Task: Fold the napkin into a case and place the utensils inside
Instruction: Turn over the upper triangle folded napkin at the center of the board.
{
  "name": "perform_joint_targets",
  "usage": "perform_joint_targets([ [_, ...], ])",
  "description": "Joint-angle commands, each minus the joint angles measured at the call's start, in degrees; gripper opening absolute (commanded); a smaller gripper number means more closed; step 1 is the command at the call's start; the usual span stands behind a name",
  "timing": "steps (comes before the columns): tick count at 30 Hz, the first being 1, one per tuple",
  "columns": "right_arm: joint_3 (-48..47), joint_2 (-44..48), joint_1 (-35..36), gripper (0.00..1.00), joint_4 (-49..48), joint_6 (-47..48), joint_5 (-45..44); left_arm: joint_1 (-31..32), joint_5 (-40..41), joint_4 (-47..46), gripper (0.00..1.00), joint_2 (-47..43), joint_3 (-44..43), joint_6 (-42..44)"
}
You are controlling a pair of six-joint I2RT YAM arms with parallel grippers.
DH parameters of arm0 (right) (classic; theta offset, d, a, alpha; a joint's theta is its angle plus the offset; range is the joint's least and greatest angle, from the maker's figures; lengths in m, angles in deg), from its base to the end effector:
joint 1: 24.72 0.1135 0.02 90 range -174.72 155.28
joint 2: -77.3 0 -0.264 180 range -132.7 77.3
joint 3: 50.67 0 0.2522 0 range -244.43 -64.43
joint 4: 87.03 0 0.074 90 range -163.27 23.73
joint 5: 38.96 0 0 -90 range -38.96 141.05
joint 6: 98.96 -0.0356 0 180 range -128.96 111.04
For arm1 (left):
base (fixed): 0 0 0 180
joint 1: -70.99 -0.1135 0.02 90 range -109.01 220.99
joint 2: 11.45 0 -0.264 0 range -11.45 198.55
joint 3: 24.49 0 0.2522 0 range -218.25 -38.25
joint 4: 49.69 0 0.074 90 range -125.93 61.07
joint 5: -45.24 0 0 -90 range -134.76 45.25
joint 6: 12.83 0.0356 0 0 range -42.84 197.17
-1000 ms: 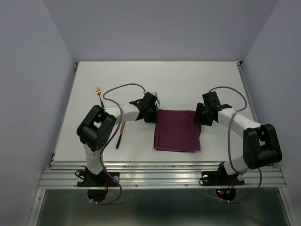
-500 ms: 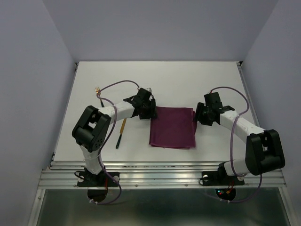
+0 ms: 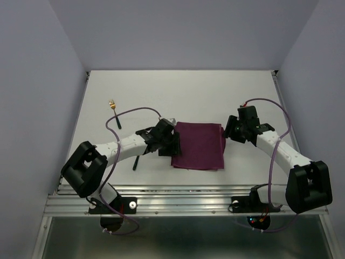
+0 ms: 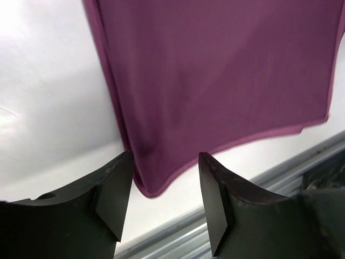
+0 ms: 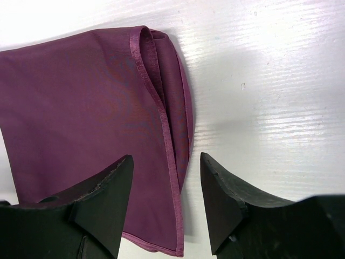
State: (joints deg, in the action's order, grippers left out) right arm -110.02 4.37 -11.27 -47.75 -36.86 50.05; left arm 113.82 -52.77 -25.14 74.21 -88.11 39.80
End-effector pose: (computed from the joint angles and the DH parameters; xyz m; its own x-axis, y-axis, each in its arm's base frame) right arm 0.2470 0.0584 0.2193 -0.7893 0.2923 -0.5400 0.1662 0.9483 0.2703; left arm 0.2231 -0.2136 0.2027 -0.8746 -0.0088 -0.4847 0.2675 0.8252 -0.4976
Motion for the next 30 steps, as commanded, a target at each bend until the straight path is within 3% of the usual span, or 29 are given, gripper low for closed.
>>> perform_joint_targets([
  [1,0.1,0.5,-0.4,0.58,0.0,-0.1,0.3,3.7,-1.0,1.1,0.61,-1.7,2.6,-4.5],
  [10,0.3,0.2,-0.4,0.58,0.1,0.0,0.4,6.1,-0.5,0.6,0.52,-1.4,4.9,-7.1],
  [22,0.6,0.1,-0.4,0.58,0.1,-0.4,0.5,6.6,-0.6,1.0,0.51,1.3,5.0,-6.1],
  [30,0.5,0.2,-0.4,0.58,0.1,-0.8,0.5,6.6,-3.1,-2.2,0.40,5.8,6.9,-5.7],
])
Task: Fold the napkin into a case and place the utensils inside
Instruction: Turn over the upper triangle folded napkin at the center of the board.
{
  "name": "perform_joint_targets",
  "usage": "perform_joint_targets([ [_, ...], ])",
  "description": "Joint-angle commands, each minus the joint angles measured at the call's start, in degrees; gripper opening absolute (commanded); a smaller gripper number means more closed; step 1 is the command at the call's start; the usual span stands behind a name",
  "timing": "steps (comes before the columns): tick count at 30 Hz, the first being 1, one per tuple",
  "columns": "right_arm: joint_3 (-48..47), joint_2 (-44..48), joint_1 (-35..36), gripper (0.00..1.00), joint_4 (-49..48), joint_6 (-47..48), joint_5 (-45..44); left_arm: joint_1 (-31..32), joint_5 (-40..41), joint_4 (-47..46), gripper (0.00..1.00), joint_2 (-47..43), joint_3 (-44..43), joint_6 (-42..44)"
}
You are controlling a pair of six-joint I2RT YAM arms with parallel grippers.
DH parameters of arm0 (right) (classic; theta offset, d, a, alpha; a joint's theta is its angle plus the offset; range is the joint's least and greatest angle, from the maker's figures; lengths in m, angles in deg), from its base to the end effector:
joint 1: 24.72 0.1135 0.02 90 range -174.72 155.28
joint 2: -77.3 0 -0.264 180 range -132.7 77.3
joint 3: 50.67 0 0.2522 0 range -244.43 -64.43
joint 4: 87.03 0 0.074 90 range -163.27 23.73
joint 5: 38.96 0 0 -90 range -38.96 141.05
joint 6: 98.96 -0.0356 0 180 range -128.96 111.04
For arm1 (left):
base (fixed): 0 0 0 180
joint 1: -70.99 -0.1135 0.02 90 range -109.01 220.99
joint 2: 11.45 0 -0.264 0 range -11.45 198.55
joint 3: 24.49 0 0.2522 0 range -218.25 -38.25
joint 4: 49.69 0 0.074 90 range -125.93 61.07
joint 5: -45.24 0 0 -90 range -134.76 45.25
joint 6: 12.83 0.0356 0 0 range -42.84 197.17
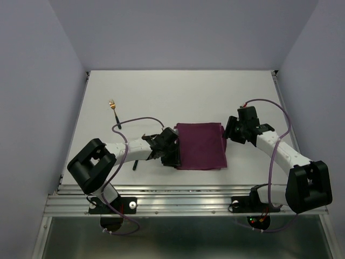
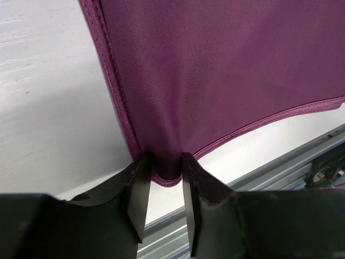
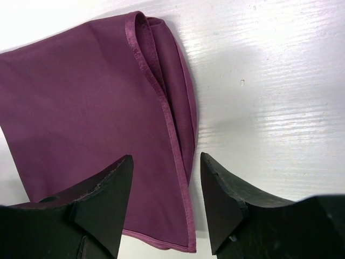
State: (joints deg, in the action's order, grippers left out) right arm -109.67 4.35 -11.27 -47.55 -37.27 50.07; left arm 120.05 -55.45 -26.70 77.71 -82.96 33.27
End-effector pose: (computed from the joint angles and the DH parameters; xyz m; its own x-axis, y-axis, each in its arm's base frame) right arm 0.2459 0.0582 0.2171 -0.7933 0.2978 -0.5310 0.1743 0.9468 0.2706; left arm 0.1900 -0.2291 0.1609 -0.9450 0.0496 -0.3231 0.2206 0.8262 -0.5184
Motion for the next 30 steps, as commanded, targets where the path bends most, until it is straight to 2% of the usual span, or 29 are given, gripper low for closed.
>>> perform_joint_targets([
  [1,0.2,0.3,-0.4,0.58,0.1,-0.4,0.4,0.3,-0.5,-1.1,0.35,2.5,1.8,0.9],
  [6,1.4,0.8,-0.4,0.58,0.2,-1.2,3.3,0.3,-0.9,-1.8,0.19,1.8,1.5,0.9],
  [7,1.9,0.9,-0.4,0.58,-0.2,-2.3,4.9,0.3,-1.0,-1.9,0.10,1.6,1.3,0.7],
  [9,4.2,1.5,-0.4,0.58,-1.8,-4.4,6.7,0.3,-1.2,-2.4,0.00,1.0,1.3,0.3],
  [17,11.6,5.9,-0.4,0.59,-4.9,-10.4,7.2,-0.8,1.0,-3.5,0.00,-4.3,2.9,-1.9],
  [21,13.5,6.4,-0.4,0.56,-7.2,-14.2,5.7,-1.2,1.9,-2.7,0.00,-3.9,3.4,-0.8],
  [30,15.4,1.8,-0.4,0.35,-13.3,-14.7,7.6,-1.2,1.3,-3.9,0.00,-3.6,3.9,-0.2],
])
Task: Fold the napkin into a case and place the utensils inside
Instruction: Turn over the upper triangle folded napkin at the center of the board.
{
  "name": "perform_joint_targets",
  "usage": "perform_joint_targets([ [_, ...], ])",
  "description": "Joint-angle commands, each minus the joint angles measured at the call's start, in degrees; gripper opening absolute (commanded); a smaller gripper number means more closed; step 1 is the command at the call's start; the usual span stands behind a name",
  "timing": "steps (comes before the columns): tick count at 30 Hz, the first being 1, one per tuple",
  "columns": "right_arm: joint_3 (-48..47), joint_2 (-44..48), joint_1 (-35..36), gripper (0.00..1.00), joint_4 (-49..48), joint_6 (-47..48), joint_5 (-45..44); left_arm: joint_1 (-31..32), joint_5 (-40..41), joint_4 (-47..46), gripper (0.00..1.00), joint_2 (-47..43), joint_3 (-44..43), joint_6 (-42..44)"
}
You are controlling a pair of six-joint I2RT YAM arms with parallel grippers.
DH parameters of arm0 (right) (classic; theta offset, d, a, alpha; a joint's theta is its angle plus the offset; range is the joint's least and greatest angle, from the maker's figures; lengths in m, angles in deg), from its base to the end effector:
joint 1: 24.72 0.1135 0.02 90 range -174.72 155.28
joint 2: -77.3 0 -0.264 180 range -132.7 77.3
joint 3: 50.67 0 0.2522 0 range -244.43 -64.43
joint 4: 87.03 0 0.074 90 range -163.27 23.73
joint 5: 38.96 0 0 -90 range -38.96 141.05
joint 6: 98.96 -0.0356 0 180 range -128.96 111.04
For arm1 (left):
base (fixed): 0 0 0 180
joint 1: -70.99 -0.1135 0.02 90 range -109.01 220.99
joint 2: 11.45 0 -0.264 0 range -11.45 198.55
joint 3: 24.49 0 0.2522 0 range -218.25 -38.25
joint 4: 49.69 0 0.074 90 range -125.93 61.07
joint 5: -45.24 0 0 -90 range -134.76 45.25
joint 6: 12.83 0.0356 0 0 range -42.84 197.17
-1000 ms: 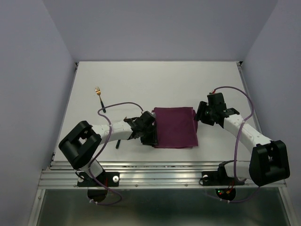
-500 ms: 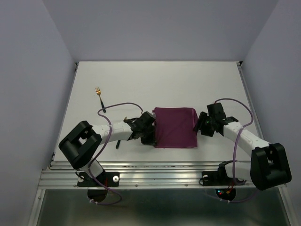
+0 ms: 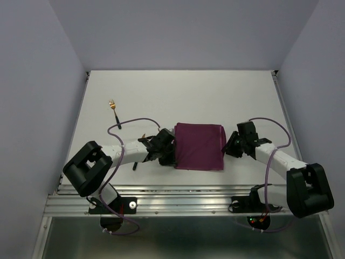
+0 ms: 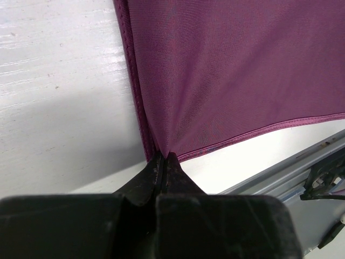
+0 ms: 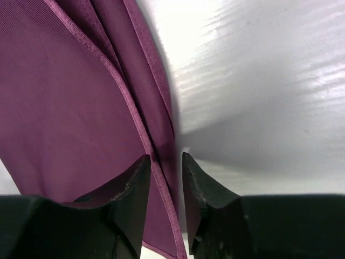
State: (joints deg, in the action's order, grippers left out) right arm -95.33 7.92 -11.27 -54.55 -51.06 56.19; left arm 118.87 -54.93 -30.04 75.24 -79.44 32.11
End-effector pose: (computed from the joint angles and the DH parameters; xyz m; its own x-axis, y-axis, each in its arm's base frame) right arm 0.2088 0.0532 0.1631 -0.7936 0.4968 -0.3513 0.3411 0.8414 0.4192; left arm 0.1880 -0.2173 0.1592 -0.9393 0.0000 -0.3431 0.1969 0.8188 -0.5392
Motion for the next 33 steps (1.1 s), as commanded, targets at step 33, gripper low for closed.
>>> perform_joint_targets([
  [33,-7.0,0.7,-0.4,0.31,6.5,5.5,-10.3,-0.1,1.5,1.6,0.00,3.6,-4.2,3.8],
])
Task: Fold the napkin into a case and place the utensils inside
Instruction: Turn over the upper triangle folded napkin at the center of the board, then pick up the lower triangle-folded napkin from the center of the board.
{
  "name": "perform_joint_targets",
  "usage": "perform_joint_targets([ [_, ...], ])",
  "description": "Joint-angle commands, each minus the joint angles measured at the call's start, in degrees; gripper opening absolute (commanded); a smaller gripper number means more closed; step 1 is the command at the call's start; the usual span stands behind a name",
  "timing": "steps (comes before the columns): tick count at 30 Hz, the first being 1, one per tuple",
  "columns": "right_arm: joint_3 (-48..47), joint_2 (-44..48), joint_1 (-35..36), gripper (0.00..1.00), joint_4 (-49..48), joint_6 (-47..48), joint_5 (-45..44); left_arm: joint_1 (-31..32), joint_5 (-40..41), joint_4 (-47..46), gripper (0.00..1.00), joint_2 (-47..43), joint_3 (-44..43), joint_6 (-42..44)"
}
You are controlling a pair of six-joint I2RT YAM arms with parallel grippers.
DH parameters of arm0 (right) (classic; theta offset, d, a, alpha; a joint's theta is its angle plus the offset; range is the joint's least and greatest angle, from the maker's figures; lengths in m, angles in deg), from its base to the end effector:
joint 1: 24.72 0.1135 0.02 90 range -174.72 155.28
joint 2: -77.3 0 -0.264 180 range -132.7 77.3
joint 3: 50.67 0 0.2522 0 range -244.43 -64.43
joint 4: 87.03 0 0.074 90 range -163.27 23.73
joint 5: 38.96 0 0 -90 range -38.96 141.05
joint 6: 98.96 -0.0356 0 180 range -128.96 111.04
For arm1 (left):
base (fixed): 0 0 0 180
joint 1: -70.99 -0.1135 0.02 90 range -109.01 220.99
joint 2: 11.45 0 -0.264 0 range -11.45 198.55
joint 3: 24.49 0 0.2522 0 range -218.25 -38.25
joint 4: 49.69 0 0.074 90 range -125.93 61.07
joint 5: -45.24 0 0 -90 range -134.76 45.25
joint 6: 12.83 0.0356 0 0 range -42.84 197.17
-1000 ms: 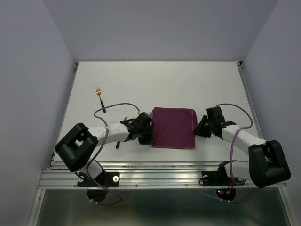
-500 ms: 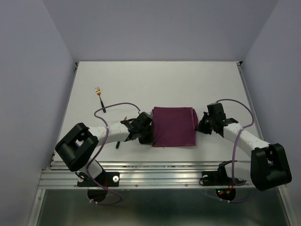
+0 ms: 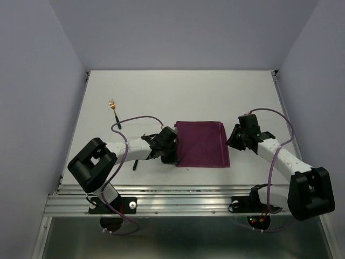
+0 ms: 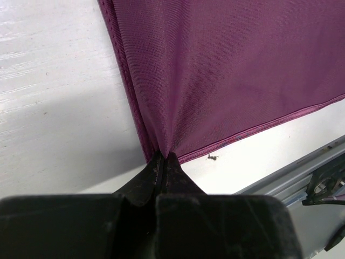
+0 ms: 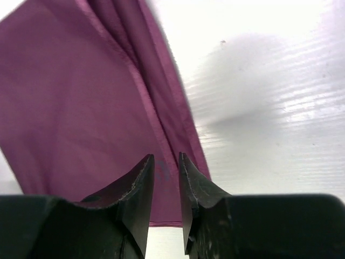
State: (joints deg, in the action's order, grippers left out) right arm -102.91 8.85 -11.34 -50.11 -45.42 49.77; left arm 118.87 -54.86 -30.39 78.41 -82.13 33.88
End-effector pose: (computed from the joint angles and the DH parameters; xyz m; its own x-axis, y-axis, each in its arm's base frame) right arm 0.2249 0.0527 0.2010 -0.7557 0.4309 -0.4931 0.2868 0.8947 0.3423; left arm 0.1970 -0.2271 0.1577 -0.9331 0.0254 -0.3588 0.2248 0.8199 -0.5266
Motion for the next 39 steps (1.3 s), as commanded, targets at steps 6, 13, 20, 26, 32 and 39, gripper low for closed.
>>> perform_joint_targets([
  [6,-1.3,0.1,-0.4,0.31,3.8,1.0,-4.2,-0.1,1.4,4.6,0.13,-0.7,-2.9,3.5],
  [13,-8.4,-3.6,-0.4,0.34,4.8,3.2,-5.1,-0.1,4.3,11.8,0.62,-6.2,-9.0,4.3],
  [20,-19.0,-14.5,-0.4,0.44,4.8,7.8,-2.9,-1.7,7.0,16.5,0.59,-5.8,-17.6,5.2],
  [26,-27.3,-25.9,-0.4,0.49,4.0,11.4,-1.6,-3.0,6.6,17.7,0.57,-1.7,-21.8,6.5],
  [32,-32.8,-33.6,-0.9,0.49,3.8,13.0,-2.1,-3.3,5.8,18.0,0.56,1.2,-23.9,7.3],
  [39,-34.4,-36.7,-0.9,0.43,1.9,13.1,0.8,-3.7,4.8,18.2,0.55,4.4,-25.0,8.5],
])
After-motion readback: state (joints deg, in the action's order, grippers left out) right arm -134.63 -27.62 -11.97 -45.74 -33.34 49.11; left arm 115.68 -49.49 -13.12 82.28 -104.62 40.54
